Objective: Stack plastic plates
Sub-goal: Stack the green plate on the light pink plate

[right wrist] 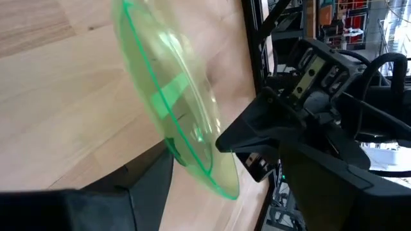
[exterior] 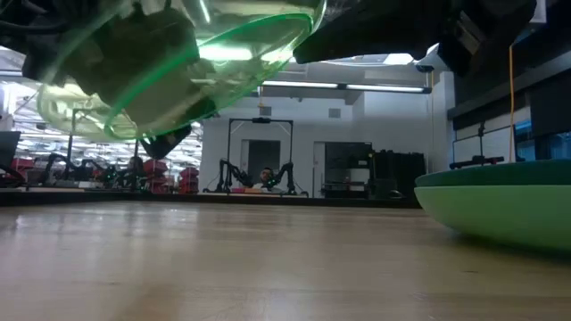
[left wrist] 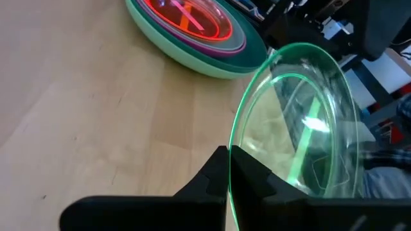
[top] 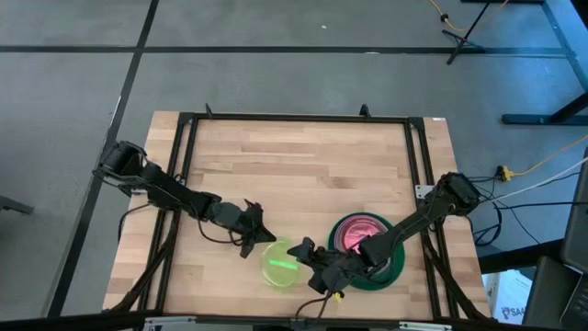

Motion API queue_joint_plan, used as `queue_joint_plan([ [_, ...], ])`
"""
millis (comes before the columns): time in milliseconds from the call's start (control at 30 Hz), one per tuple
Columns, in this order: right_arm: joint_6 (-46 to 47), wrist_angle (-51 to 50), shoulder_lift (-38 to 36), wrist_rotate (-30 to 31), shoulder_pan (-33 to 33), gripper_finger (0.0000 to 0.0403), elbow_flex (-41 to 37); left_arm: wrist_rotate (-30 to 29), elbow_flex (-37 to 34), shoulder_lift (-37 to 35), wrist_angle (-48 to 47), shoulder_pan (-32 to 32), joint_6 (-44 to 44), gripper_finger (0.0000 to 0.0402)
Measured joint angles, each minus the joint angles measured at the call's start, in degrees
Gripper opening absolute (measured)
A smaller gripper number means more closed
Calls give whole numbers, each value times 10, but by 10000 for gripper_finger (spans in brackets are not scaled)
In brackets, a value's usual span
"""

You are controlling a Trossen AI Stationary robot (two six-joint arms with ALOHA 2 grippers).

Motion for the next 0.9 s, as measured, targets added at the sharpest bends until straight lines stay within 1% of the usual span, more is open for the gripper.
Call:
queue_joint_plan([
  [100,0,1,0,0,0,278,0,0,0,1,-1,4,0,4],
  [200,0,-4,0,0,0,258,0,0,1,1,-2,4,0,4],
  [467,2,-14,0,-5,1,143,0,12,1,1,2,4,1,4],
  [600,2,-14,0,-9,1,97,0,10,1,1,2,6,8,7],
  [733,2,-14,0,-9,1,64,0,13,1,1,2,13,13,34],
  [833,2,-14,0,-10,1,47,0,15,1,1,1,16,16,62],
  [900,4,-14,0,-10,4,39,0,28,1,-1,0,18,22,78],
])
